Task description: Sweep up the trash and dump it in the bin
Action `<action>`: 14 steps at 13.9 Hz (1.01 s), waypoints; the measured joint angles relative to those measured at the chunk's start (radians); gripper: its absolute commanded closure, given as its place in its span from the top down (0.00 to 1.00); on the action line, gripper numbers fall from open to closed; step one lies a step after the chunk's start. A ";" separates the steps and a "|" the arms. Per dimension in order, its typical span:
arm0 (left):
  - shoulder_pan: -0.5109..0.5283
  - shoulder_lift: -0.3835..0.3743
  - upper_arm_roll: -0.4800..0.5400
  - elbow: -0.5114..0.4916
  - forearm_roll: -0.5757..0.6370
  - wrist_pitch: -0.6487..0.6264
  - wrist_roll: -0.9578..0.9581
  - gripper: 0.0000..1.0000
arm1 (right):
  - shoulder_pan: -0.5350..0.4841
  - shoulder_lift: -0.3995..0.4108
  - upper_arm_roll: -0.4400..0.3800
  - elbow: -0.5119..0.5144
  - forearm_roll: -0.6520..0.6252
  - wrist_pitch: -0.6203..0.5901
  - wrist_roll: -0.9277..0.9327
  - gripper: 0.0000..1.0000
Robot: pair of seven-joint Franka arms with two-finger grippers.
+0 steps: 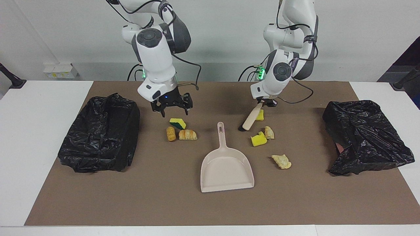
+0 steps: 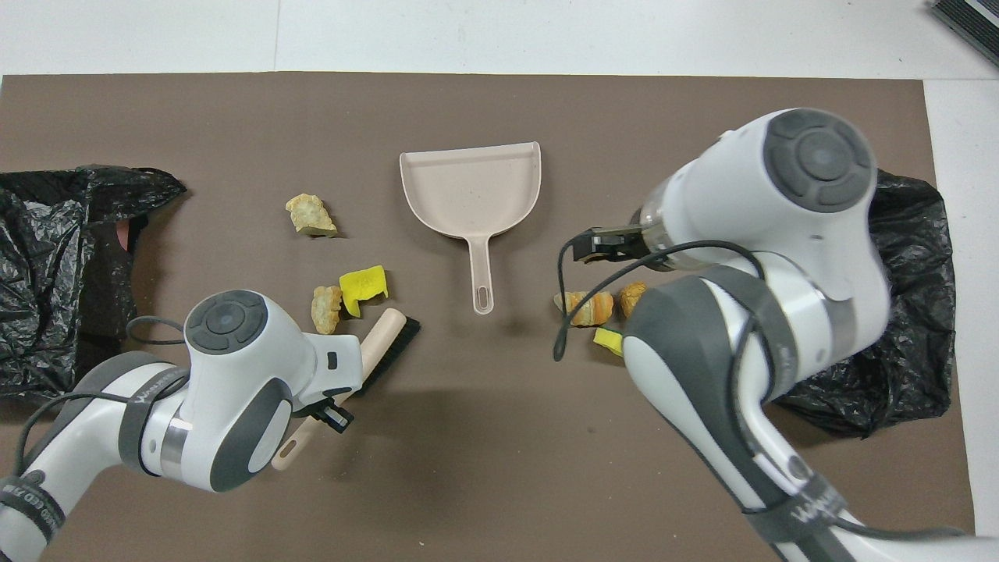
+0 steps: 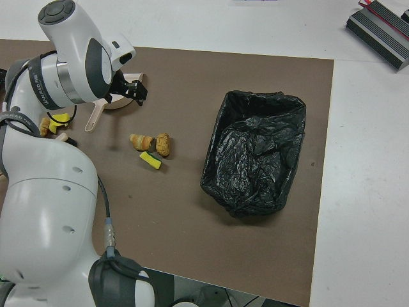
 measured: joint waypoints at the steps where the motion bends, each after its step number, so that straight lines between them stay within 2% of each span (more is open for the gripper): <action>1: 0.026 0.010 0.000 0.004 0.000 0.029 0.016 0.00 | 0.003 0.040 0.033 0.009 -0.021 0.033 0.034 1.00; 4: 0.099 0.046 0.001 0.051 0.000 0.053 0.056 0.00 | 0.015 0.139 0.135 0.039 -0.145 0.092 0.167 1.00; 7: 0.125 0.075 0.001 0.109 0.001 0.033 0.063 0.00 | 0.051 0.260 0.224 0.105 -0.343 0.111 0.317 1.00; 9: 0.125 0.067 -0.001 0.149 0.001 -0.031 0.063 0.00 | 0.070 0.342 0.248 0.123 -0.457 0.162 0.388 1.00; 11: 0.125 0.040 -0.001 0.192 0.001 -0.092 0.060 0.00 | 0.075 0.392 0.252 0.130 -0.497 0.183 0.401 1.00; 12: 0.131 0.021 0.000 0.202 0.001 -0.109 0.057 0.00 | 0.074 0.400 0.252 0.135 -0.499 0.183 0.401 0.80; 14: 0.164 -0.013 0.003 0.206 0.001 -0.123 0.049 0.00 | 0.073 0.401 0.253 0.140 -0.499 0.182 0.401 0.32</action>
